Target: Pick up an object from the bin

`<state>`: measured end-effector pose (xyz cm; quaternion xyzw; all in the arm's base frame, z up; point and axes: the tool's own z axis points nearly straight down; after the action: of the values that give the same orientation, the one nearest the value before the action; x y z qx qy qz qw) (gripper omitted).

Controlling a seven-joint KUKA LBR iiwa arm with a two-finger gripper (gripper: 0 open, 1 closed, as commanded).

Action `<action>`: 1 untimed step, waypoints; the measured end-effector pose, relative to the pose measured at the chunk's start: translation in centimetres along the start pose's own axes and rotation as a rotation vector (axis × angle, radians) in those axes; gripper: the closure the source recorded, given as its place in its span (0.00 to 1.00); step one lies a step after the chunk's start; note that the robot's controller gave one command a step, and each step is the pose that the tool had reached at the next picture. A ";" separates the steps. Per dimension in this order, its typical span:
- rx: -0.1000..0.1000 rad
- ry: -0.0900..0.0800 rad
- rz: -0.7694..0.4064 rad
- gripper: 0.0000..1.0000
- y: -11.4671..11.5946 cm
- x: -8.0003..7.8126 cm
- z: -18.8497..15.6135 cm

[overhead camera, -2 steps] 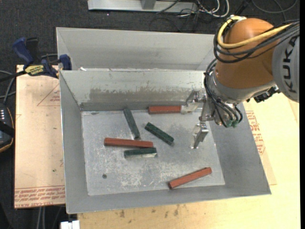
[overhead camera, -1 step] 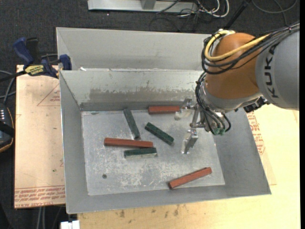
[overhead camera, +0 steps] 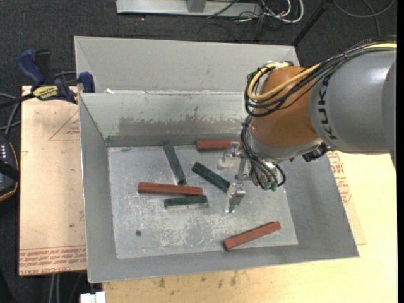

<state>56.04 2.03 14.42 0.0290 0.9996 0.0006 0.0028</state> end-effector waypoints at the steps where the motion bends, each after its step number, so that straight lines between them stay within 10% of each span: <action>1: -0.002 -0.010 -0.130 1.00 -0.6 -6.1 6.5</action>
Offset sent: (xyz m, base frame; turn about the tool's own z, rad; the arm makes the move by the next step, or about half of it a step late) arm 0.0000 0.0000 0.0000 0.0000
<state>62.13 1.10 7.92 -0.0361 0.9993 0.0012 0.0078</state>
